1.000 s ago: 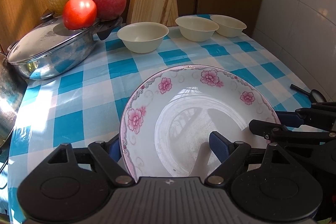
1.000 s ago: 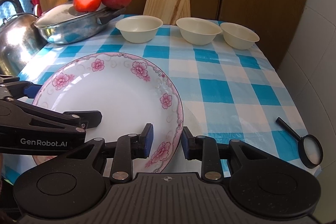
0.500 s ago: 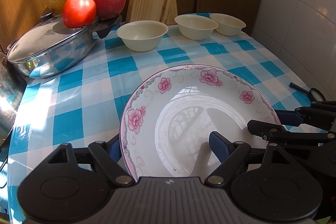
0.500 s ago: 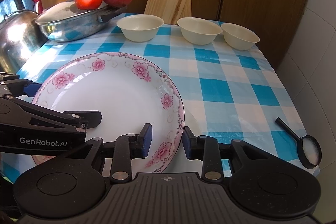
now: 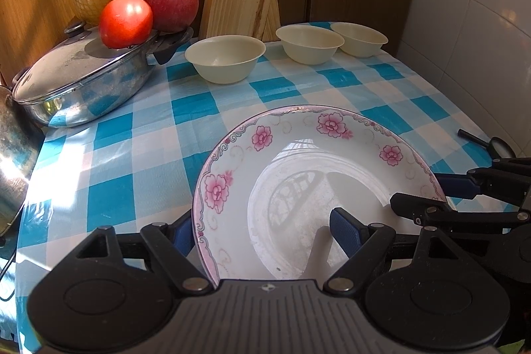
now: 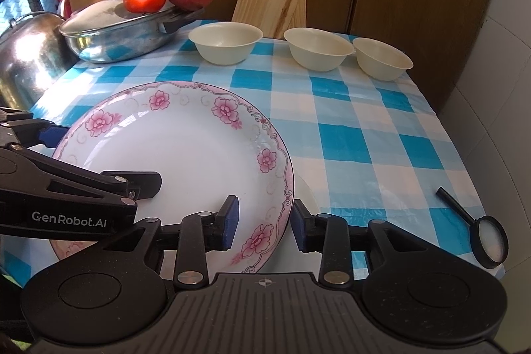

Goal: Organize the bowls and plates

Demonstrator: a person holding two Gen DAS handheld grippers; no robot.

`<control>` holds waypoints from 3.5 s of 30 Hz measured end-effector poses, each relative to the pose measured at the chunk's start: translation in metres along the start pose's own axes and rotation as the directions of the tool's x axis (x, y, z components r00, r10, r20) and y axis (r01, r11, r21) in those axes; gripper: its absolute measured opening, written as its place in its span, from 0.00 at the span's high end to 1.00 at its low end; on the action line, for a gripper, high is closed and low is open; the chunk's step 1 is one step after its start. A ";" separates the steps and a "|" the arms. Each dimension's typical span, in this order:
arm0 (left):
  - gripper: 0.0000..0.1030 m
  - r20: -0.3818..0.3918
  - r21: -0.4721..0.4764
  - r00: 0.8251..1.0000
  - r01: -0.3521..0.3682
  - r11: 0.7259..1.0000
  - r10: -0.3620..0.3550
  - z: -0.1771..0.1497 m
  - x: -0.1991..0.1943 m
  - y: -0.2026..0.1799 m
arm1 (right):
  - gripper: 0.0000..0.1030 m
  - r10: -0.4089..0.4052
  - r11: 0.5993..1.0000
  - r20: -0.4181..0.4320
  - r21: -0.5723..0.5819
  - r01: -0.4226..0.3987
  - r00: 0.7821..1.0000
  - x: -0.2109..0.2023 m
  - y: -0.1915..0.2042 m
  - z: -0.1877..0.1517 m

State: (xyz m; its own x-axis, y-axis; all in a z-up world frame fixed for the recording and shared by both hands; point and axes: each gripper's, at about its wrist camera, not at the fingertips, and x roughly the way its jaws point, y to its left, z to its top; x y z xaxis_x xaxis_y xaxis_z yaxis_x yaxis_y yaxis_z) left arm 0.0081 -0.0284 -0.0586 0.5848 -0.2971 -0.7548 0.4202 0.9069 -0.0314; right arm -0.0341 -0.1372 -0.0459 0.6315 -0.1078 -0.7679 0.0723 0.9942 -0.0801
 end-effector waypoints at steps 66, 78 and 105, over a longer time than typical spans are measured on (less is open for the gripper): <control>0.25 -0.017 0.030 0.997 0.071 0.997 -0.070 0.022 0.010 -0.014 | 0.33 -0.040 0.988 0.037 0.148 0.034 0.998 0.019 -0.056 0.039; 0.25 -0.012 0.103 0.993 0.117 0.988 -0.116 0.009 -0.006 -0.023 | 0.33 0.025 0.992 -0.006 0.127 -0.024 1.000 0.011 -0.049 0.019; 0.23 0.010 -0.228 0.996 -0.082 0.970 0.086 0.113 0.051 0.041 | 0.29 0.047 0.984 0.058 0.167 -0.056 0.997 0.052 -0.065 0.103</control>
State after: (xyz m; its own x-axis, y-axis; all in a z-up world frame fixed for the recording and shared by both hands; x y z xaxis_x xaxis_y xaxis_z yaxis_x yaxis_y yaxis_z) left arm 0.1333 -0.0399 -0.0242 0.6258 -0.2206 -0.7481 0.2016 0.9723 -0.1181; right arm 0.0739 -0.2075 -0.0149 0.6782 -0.0614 -0.7323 0.1648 0.9838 0.0701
